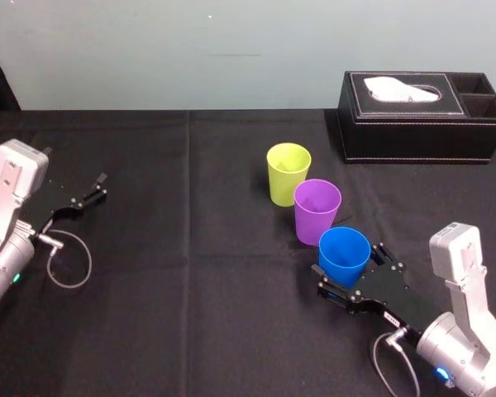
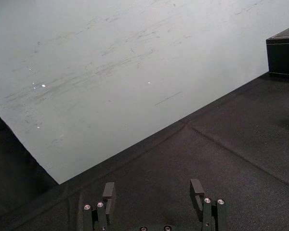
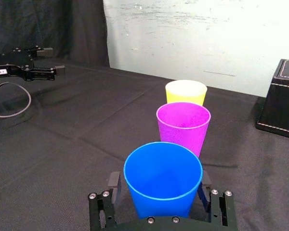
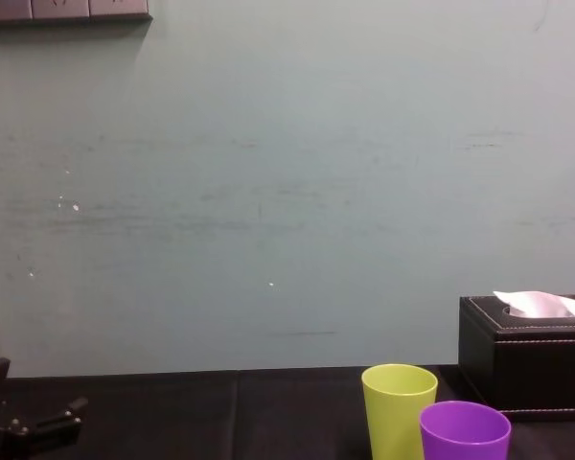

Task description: Stack the three plastic cups sequentially using one hand.

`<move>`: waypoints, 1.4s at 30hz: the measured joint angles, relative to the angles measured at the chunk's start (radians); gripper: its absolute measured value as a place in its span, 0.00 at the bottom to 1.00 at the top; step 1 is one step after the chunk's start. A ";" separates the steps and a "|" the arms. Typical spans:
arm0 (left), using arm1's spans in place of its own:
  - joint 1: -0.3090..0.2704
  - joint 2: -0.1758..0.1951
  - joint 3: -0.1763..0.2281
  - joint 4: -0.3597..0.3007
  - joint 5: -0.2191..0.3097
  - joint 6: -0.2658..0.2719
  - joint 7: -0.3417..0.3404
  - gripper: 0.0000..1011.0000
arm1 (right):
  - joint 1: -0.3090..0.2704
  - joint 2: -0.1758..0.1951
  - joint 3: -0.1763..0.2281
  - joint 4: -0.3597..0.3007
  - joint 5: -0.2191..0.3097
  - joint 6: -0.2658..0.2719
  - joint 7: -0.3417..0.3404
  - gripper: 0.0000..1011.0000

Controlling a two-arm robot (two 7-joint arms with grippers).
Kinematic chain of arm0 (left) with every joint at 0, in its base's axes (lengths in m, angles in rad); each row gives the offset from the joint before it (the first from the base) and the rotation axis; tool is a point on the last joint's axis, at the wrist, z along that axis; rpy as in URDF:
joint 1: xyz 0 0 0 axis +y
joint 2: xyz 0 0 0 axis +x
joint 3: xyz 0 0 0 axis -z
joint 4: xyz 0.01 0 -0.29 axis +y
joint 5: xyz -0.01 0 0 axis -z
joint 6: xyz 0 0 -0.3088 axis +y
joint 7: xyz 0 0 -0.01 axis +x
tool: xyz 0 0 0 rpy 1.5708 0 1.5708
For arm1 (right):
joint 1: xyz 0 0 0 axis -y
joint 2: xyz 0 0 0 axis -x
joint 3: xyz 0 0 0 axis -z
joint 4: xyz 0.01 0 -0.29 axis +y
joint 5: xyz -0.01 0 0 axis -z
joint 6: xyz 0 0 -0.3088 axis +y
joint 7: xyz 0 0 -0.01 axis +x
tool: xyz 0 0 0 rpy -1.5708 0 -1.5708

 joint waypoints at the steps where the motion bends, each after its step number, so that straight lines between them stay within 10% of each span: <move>1: 0.000 0.000 0.000 0.000 0.000 0.000 0.000 1.00 | 0.000 0.000 0.000 0.000 0.000 0.000 0.000 0.97; 11: 0.000 0.000 0.000 0.000 0.000 0.000 0.000 1.00 | -0.001 0.001 0.001 -0.001 0.003 0.000 0.000 0.75; 27: 0.000 0.000 0.000 0.000 0.000 0.000 0.000 1.00 | -0.004 0.004 0.005 -0.006 0.009 0.000 0.004 0.72; 42: 0.000 0.000 0.000 0.000 0.000 0.000 0.000 1.00 | -0.031 0.088 0.024 -0.153 0.056 0.080 0.060 0.72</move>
